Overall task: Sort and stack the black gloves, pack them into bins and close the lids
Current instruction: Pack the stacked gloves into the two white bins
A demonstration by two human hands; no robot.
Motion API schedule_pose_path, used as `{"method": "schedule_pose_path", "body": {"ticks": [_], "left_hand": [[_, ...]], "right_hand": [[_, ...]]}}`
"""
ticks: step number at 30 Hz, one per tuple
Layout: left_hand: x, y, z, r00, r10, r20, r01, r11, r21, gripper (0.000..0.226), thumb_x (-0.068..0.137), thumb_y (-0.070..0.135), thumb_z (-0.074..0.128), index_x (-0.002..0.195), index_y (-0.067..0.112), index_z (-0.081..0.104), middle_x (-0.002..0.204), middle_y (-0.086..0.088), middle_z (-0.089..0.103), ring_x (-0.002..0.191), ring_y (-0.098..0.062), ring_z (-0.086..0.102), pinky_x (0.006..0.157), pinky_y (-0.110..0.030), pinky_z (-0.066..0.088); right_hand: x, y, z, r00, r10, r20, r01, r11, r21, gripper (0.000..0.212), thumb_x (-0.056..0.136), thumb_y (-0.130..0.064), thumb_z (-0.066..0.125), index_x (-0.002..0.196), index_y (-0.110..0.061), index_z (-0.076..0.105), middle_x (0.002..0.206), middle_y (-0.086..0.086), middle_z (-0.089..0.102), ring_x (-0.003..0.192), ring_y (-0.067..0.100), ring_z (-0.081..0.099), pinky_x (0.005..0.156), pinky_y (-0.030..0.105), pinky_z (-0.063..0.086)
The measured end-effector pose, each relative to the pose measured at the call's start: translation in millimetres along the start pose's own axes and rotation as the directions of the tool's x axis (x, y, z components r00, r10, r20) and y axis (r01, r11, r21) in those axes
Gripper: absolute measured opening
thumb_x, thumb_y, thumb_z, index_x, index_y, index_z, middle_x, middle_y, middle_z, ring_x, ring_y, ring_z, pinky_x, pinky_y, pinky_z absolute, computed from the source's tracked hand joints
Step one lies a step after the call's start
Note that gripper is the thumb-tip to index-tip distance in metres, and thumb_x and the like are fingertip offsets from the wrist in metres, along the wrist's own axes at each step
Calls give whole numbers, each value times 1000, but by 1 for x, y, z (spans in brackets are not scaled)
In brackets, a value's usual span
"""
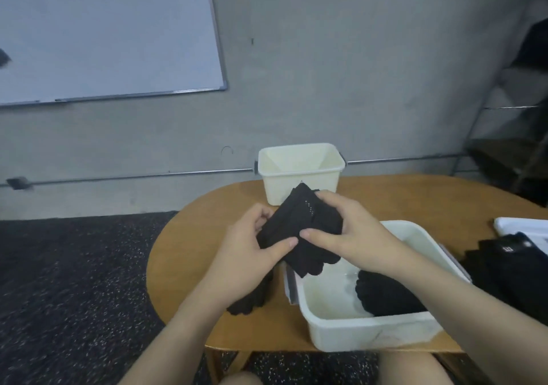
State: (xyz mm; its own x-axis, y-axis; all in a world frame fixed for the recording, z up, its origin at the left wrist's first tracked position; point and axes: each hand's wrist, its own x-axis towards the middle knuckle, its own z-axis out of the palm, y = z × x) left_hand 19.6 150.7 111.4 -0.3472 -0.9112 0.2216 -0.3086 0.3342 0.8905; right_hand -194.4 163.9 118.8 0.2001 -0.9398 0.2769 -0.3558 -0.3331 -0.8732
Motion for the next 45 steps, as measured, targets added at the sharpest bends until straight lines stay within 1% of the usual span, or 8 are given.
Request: {"method": "schedule_pose_path", "body": {"ticks": [5,8,14,18,22,31,38,45], "left_hand": [[5,4,32,974,36,226,-49,998,50,36,92,18,77,123,31,62,116,15,74,109,-4,70,96,-36,57],[6,1,48,952,48,301,-90,988,127,39,94,25,75,129,32,60,120,19,72,111,1,67,99,-30,55],[11,-20,62,970,-39,241,-26,966,259,49,83,62,68,128,47,55,117,15,68,112,-7,63,105,-41,50],[13,-29,67,971,-27,238,-38,964,263,49,90,46,74,134,44,54,131,26,61,128,4,52,114,-41,43],[15,-39,63,966,-93,242,13,950,313,89,81,63,73,156,45,28,162,28,22,151,1,19,125,-47,27],[10,-67,71,923,-206,325,90,937,339,108,89,58,71,163,40,-5,163,37,-15,152,9,-9,130,-42,9],[8,-73,73,917,-194,349,91,953,290,104,94,50,68,161,43,-11,158,42,-22,146,17,-19,130,-42,2],[7,-75,72,920,-177,350,71,953,294,98,96,50,62,161,40,-11,158,43,-21,145,17,-22,130,-42,2]], "right_hand": [[-24,12,-36,998,29,50,-23,993,-119,31,91,-7,76,119,-14,68,106,-1,76,97,16,73,87,37,59],[-33,23,-54,993,68,95,-50,982,-180,34,90,-8,77,122,-15,68,110,-9,75,102,8,71,89,29,57],[-35,45,-71,983,125,137,-89,965,-246,46,91,-13,78,133,-22,61,115,-23,69,107,-4,66,85,11,50],[-27,60,-71,975,162,153,-119,959,-258,48,91,-16,78,135,-25,60,122,-17,69,110,-1,66,89,14,51],[-18,78,-62,950,216,225,-157,954,-255,46,92,-19,78,133,-28,61,128,-16,68,117,1,64,99,19,50],[-12,132,-38,878,352,324,-205,889,-410,66,89,-40,79,149,-32,51,151,-22,47,141,-1,40,122,28,29],[9,159,-28,833,384,399,-198,879,-434,69,84,-56,74,146,-34,54,147,-24,52,138,1,45,121,38,33],[18,183,-10,754,427,500,-176,864,-472,57,93,-45,71,146,-34,51,145,-20,54,132,7,51,116,39,41]]}}
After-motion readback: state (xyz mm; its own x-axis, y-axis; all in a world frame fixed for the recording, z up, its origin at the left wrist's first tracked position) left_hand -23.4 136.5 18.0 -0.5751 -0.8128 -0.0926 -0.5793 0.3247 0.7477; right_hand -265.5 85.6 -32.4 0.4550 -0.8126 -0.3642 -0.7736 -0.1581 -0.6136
